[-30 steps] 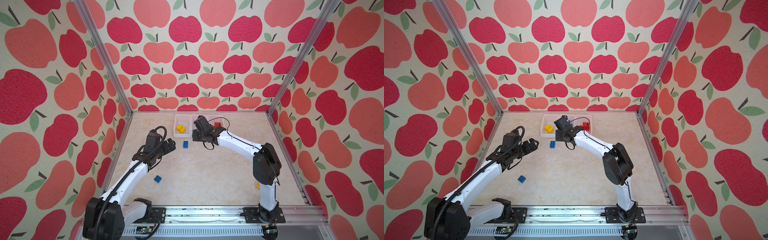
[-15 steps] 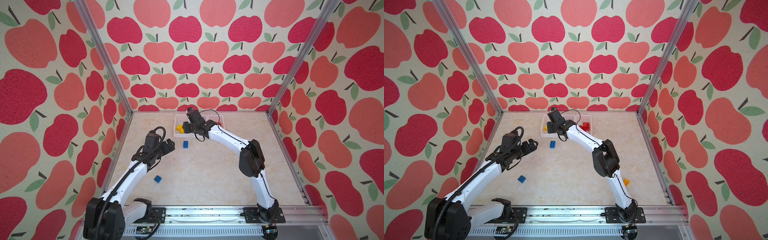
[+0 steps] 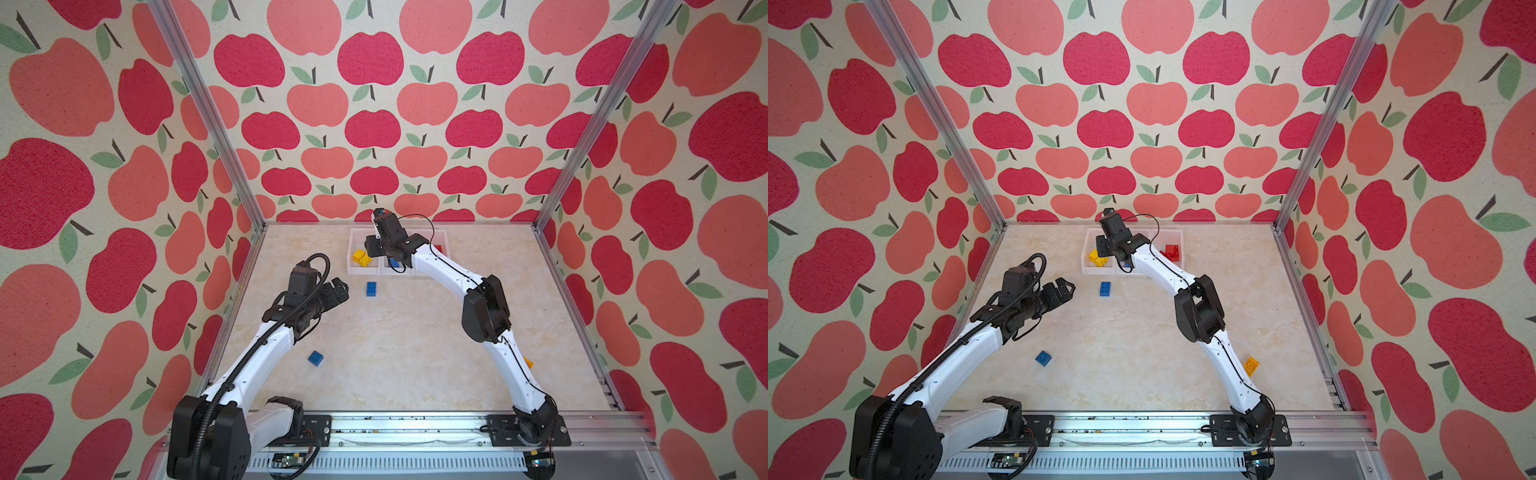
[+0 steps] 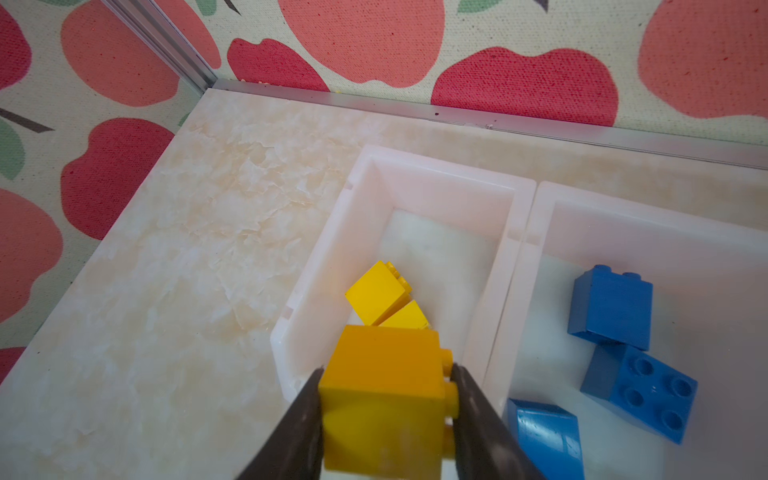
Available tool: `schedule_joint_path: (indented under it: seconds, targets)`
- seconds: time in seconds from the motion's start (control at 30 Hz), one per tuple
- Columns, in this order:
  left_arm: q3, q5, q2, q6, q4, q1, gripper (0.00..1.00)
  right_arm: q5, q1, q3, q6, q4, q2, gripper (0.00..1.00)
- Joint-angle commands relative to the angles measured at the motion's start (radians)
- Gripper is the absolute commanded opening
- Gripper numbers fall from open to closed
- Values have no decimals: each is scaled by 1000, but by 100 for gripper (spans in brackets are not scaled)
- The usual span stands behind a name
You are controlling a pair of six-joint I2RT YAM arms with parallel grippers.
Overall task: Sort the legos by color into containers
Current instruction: 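Lift the yellow brick and carry it over the yellow compartment with the right gripper, then lower the yellow brick into the yellow compartment and open the right gripper, then raise the right gripper from the bin and move toward the yellow brick nearer the robot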
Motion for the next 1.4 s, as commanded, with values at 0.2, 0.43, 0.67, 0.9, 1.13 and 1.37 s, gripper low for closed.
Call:
schedule_joint_path:
  seconds: [0.2, 0.43, 0.67, 0.9, 1.13, 1.37]
  targets:
    - [-15, 14, -9, -14, -29, 9, 97, -21, -26, 159, -23, -23, 112, 50]
    - [-11, 10, -10, -15, -31, 11, 97, -43, -31, 184, -37, -38, 135, 73]
    - [-3, 12, -12, -17, -32, 11, 97, -42, -28, 139, -46, -15, 87, 75]
    - [-3, 17, -18, -17, -31, 11, 97, -41, -16, 37, -59, 14, -2, 77]
    - [3, 30, -2, -13, -24, 9, 98, -35, -6, -223, -52, 113, -179, 80]
    - [26, 46, 34, -6, -13, -3, 98, -17, -8, -532, -24, 188, -387, 82]
